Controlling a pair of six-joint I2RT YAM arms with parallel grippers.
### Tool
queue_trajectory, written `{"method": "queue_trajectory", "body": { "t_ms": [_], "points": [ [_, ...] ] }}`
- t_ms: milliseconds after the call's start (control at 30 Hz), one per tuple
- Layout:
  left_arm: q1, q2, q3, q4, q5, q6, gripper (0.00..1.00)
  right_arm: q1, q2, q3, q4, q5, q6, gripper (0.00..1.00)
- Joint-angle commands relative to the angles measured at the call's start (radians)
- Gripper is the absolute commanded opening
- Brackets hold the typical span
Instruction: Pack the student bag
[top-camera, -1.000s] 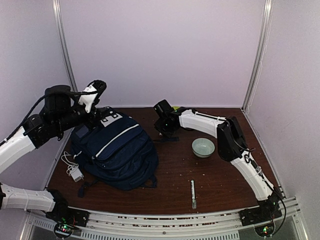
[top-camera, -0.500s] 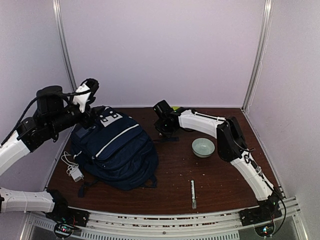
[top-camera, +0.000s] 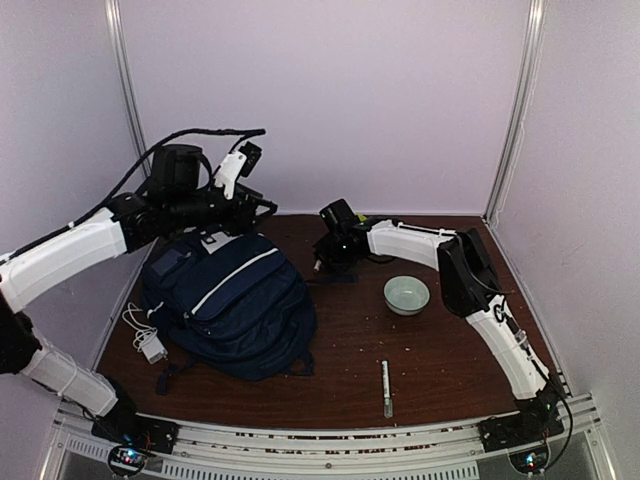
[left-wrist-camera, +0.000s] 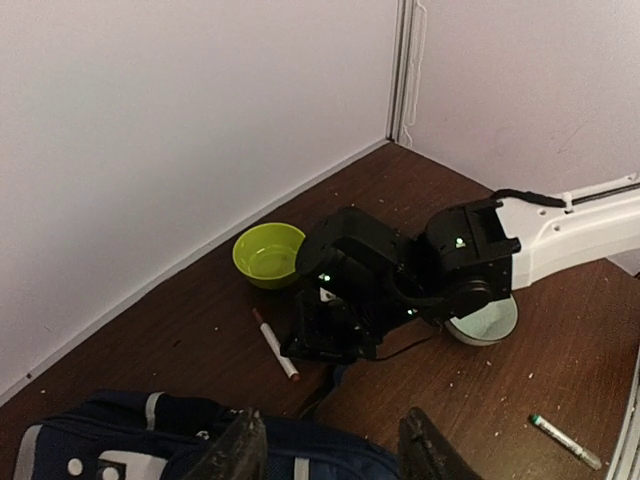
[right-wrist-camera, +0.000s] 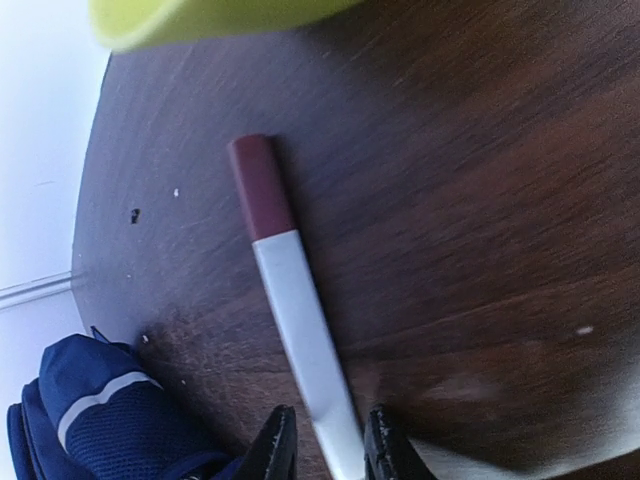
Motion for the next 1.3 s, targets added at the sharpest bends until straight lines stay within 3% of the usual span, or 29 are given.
{"method": "queue_trajectory", "body": {
  "t_ms": [0, 100, 367, 600, 733, 967, 1267],
  "points": [
    [0.005, 0.164, 0.114, 0.082, 0.059, -0.195, 0.47, -0.023, -0.135, -0.167, 0.082, -0.058, -0.085, 0.26],
    [-0.004, 0.311, 0.211, 0.095, -0.004, -0.270, 0.48, -0.049, -0.234, -0.281, 0.110, -0.031, -0.173, 0.26],
    [-0.037, 0.715, 0.553, -0.080, -0.182, -0.364, 0.48, -0.119, -0.472, -0.452, 0.041, 0.047, -0.460, 0.27],
    [-0.067, 0.956, 0.824, -0.274, -0.311, -0.313, 0.52, -0.214, -0.681, -0.723, 0.093, 0.124, -0.555, 0.27],
    [-0.091, 1.083, 0.937, -0.388, -0.340, -0.287, 0.53, -0.232, -0.753, -0.768, 0.101, 0.166, -0.622, 0.28],
    [-0.095, 1.177, 0.963, -0.518, -0.354, -0.338, 0.58, -0.233, -0.816, -0.782, 0.113, 0.190, -0.681, 0.28],
    [-0.046, 1.235, 1.086, -0.645, -0.280, -0.361, 0.45, -0.233, -0.889, -0.815, 0.112, 0.217, -0.737, 0.28]
  ]
}}
